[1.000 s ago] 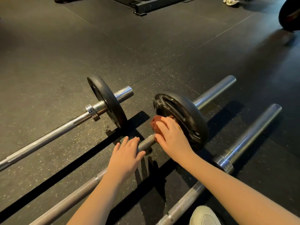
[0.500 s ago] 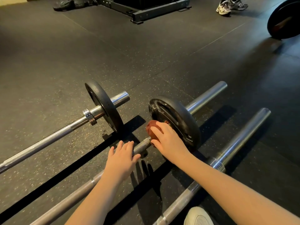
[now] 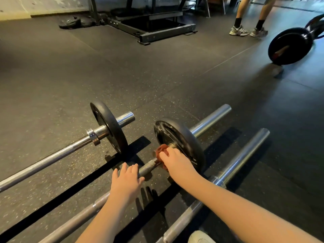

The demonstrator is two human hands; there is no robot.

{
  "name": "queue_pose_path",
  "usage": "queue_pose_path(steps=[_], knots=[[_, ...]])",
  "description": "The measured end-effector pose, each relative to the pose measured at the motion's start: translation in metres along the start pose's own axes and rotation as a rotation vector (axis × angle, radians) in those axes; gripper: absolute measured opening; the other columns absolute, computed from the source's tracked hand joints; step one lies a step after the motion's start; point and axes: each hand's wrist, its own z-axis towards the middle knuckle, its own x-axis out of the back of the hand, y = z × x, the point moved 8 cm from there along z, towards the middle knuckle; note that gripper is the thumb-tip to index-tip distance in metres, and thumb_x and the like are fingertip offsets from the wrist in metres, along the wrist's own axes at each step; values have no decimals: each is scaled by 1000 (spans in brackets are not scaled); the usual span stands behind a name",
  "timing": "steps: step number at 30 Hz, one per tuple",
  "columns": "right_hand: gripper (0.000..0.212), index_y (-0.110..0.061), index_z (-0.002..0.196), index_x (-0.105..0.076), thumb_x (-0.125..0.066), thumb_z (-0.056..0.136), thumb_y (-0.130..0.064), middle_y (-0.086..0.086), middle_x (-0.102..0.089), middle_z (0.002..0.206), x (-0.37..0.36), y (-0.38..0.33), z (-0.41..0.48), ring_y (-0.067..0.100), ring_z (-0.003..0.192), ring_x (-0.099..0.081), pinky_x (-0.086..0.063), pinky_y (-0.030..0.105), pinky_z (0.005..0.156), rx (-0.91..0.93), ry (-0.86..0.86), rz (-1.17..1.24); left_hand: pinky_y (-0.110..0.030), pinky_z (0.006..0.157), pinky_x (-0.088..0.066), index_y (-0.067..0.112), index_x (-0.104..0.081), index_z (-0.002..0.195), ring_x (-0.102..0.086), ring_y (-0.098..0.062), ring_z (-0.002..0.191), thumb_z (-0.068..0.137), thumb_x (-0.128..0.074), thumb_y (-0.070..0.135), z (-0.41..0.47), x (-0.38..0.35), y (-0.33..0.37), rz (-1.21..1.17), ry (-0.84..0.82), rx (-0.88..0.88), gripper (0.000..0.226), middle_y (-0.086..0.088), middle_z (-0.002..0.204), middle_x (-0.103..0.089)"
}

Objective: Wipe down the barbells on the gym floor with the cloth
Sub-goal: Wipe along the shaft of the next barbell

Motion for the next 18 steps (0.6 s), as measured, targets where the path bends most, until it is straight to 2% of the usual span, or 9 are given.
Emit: queue_pose_path(steps=[3, 6, 8, 10, 14, 18], knots=[[27, -17, 122, -48, -54, 96, -23, 6, -51, 117, 18, 6, 6, 19, 104, -53, -49, 32, 89, 25, -38, -17, -47, 119, -7, 19, -14, 153, -3, -24, 149, 102, -31, 46, 1, 1, 1, -15, 7, 0, 60, 0, 159, -20], [28, -19, 125, -48, -50, 98, -27, 2, -51, 122, 29, 1, 26, 18, 111, -50, -48, 35, 94, 45, 88, 61, -47, 120, -7, 18, -13, 153, -3, -25, 149, 102, -30, 46, 1, 4, 4, -28, 28, -2, 61, 0, 160, -18], [30, -21, 127, -47, -49, 98, -28, 3, -45, 134, 14, -6, 35, 20, 124, -42, -39, 40, 107, 69, 80, 89, -46, 120, -7, 19, -12, 153, -3, -24, 149, 102, -30, 46, 3, 7, 4, -24, 32, -6, 60, 0, 160, -17], [35, -21, 131, -46, -49, 98, -30, 3, -42, 140, 1, -3, 38, 21, 132, -36, -31, 39, 113, 54, 58, 77, -47, 120, -7, 19, -12, 153, -2, -24, 149, 102, -30, 46, 5, 6, 3, -22, 2, -21, 60, 0, 160, -16], [39, -22, 134, -46, -52, 97, -32, 0, -46, 134, -1, 5, 42, 18, 125, -43, -39, 37, 107, 44, 10, 101, -46, 120, -5, 19, -11, 153, 0, -23, 149, 102, -29, 45, 2, 5, 2, -19, 10, -22, 60, 1, 160, -14], [44, -19, 139, -39, -52, 98, -28, 6, -34, 147, -6, 0, 23, 22, 133, -36, -36, 35, 110, 25, 47, 50, -46, 120, -5, 20, -11, 153, 0, -22, 149, 102, -28, 46, 4, 3, -1, -14, 27, -13, 60, 2, 160, -15]])
